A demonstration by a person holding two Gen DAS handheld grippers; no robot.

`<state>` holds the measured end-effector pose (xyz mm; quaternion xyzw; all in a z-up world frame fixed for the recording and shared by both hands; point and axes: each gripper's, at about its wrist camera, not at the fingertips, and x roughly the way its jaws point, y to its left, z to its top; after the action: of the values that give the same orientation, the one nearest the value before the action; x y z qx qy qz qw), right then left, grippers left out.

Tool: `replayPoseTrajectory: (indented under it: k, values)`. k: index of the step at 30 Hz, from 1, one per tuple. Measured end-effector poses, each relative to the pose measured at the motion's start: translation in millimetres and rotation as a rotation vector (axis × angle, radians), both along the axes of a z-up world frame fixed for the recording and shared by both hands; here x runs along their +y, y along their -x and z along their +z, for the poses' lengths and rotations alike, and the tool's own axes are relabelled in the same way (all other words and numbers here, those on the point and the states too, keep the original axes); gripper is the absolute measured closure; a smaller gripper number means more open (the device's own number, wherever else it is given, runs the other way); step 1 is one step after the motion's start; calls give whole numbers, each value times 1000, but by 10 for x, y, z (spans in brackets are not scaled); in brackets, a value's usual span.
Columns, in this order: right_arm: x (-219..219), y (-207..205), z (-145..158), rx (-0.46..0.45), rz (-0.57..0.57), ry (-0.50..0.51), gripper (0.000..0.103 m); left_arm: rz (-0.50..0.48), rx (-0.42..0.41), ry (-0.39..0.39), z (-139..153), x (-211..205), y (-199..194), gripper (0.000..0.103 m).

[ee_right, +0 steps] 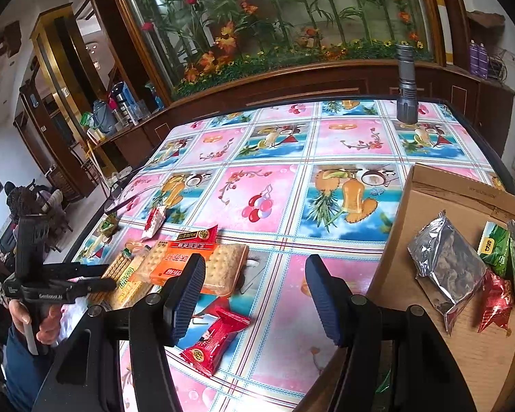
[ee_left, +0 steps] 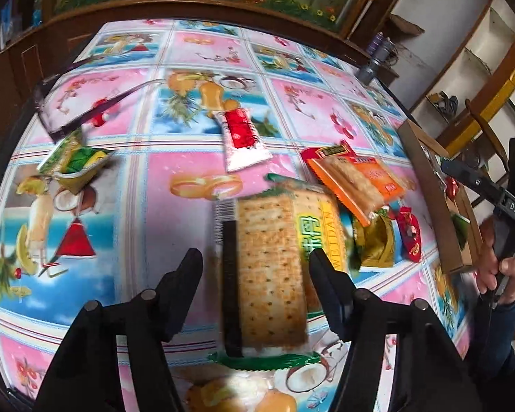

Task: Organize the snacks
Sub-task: 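Grasp a clear cracker pack with the left gripper while the right grasps a WEIDAN cracker pack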

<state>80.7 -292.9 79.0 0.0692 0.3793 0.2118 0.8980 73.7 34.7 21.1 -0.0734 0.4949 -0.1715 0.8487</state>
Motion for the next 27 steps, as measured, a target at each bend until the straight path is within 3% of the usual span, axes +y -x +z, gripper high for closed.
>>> replayPoseTrajectory:
  k: [4,6,7,10,15,20,24,27]
  values:
    - [129,59,16,-18,40,10,38,28,-64,-81,27,-127,0,41]
    - [224,97,28,-30,67,10,38,65,-94,-116,48,-100,-13,48]
    - [269,119,38,-29,73,-7,38,98,-103,-145,52,-60,-21,57]
    - [445,219,67,-9,97,-54,38,173,-75,-251,-30,45,-78,58]
    - [918,363,-9,81,147,-116,38,154,-74,-307,-33,-19,-68,57]
    - [1487,349,-149,162,161,-42,37,199,-37,-302,-22,122,-49,57]
    - [1773,182,-310,220,87,56,38,248,-28,-311,-27,250,-12,57]
    - [1935,45,-430,245,37,124,38,276,-18,-309,-37,314,5,47]
